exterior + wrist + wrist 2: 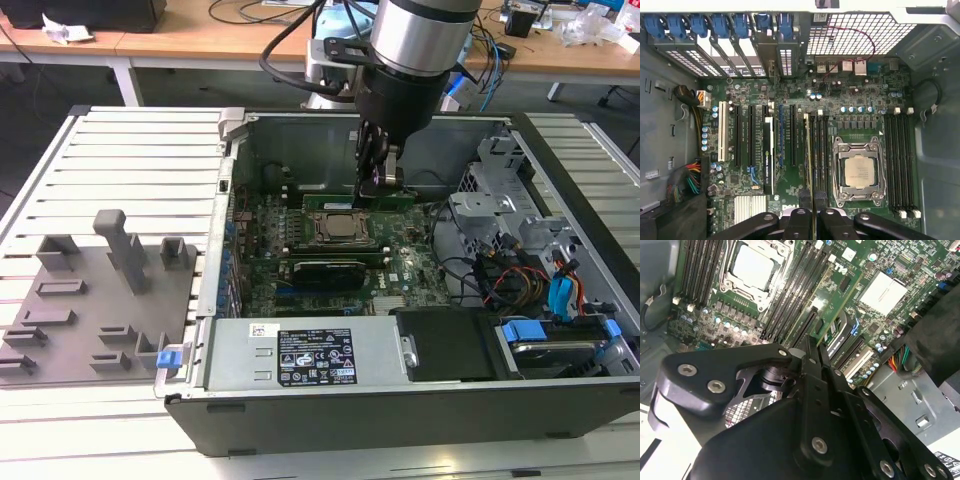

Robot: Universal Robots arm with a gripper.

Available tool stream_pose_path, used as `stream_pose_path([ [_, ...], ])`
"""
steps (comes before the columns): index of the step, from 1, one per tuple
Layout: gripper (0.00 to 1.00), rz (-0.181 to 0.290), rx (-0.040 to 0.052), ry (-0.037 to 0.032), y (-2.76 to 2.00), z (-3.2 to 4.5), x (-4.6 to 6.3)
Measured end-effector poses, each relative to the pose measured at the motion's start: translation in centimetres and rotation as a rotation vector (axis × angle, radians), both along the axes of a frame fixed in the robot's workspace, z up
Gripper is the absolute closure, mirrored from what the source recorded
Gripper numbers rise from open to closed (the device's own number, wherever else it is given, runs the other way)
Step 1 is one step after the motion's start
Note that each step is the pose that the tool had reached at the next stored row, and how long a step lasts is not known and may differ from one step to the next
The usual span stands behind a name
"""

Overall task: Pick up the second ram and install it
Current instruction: 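Pick up the second ram and move it above second insertion slot, then insert the second ram into the second slot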

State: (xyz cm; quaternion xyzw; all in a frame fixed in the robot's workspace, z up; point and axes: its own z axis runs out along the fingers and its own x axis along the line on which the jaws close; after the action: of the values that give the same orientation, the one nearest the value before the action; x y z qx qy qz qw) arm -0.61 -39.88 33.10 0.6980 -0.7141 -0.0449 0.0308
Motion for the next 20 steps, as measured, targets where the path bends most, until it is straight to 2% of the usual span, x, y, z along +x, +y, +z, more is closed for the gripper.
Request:
stream_pose_path([
  [9, 0.87, 0.000, 0.0001, -0.0001, 0.00, -0.01, 0.00],
  [11, 0.87, 0.000, 0.0174, 0.0000, 0.00, -0.08, -0.03],
  [13, 0.87, 0.000, 0.0400, 0.0000, 0.00, -0.39, -0.06],
  [15, 0.87, 0.000, 0.0579, 0.0000, 0.00, -0.67, -0.06],
  [16, 0.87, 0.000, 0.0635, 0.0000, 0.00, -0.71, -0.06],
  [18, 0.87, 0.000, 0.0976, -0.0001, 0.00, -0.80, -0.07],
  [19, 0.87, -0.006, 0.1233, -0.0004, 0.00, -0.83, -0.07],
  [20, 0.87, -0.008, 0.1325, -0.0005, 0.01, -0.84, -0.07],
])
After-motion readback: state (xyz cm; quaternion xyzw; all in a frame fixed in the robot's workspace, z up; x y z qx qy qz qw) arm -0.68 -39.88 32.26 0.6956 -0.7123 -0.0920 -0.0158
